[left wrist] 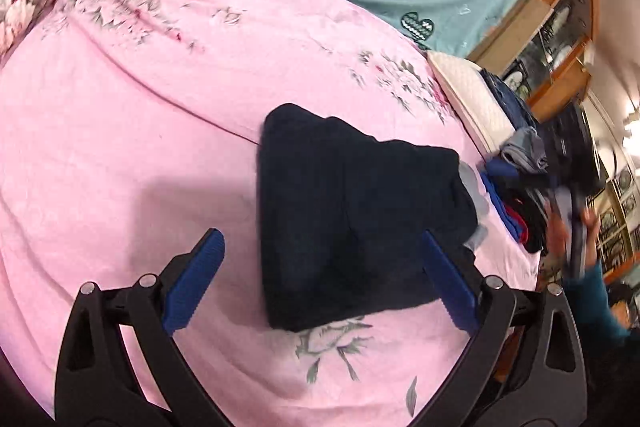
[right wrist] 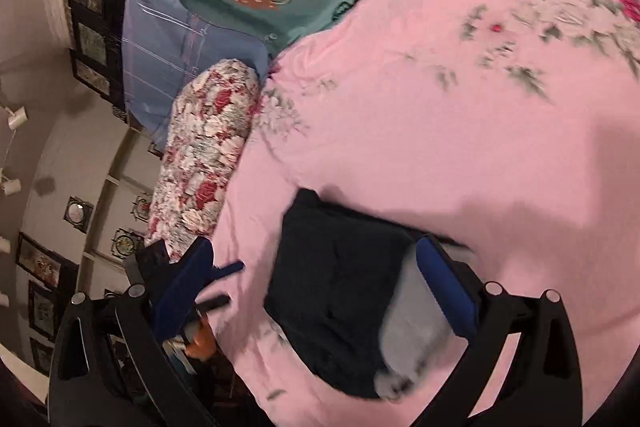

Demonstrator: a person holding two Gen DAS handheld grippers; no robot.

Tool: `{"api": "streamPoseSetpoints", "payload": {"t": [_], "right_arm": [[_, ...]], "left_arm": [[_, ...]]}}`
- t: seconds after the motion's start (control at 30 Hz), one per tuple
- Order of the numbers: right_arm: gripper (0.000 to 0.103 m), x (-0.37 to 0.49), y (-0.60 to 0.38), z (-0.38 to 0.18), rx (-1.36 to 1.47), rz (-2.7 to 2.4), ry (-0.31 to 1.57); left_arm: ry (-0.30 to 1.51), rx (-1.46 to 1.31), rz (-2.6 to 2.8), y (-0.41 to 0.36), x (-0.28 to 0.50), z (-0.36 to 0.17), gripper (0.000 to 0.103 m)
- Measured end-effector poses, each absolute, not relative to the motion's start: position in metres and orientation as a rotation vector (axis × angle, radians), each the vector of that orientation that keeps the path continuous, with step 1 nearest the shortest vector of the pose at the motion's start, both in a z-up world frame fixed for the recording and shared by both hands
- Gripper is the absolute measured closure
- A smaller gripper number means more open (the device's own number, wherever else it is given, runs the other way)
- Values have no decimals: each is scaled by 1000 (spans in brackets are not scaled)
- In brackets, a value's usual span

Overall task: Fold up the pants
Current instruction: 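Fold the waistband end over the pants bundle with the left tool, then grasp the folded pants bundle with the right tool and lift it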

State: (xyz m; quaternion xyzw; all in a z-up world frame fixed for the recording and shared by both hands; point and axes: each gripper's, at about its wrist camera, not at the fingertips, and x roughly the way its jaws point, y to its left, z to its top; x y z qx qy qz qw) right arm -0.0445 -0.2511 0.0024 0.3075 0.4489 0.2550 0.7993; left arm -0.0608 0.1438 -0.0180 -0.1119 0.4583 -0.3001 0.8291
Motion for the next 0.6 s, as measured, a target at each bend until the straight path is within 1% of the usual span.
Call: {"api": "streamPoseSetpoints", "payload": {"t": [0.1, 0.2, 0.27, 0.47, 0.6], "right_arm": [[1, -82, -266, -29, 683, 477, 1053], [1, -102, -263, -69, 760, 480, 1168], [1, -103, -257, -84, 810, 504, 1209], [1, -84, -240, -101, 889, 562, 1320], [1, -70, -236, -102, 920, 582, 1353]], "left_arm": [[1007, -216, -597, 134, -54, -23, 4], [1044, -203, -596, 123, -49, -30, 4], [1061, -196, -593, 118, -49, -34, 4], [1097, -186, -587, 112, -45, -43, 4], [1096, -207, -594, 115, -37, -43, 4]]}}
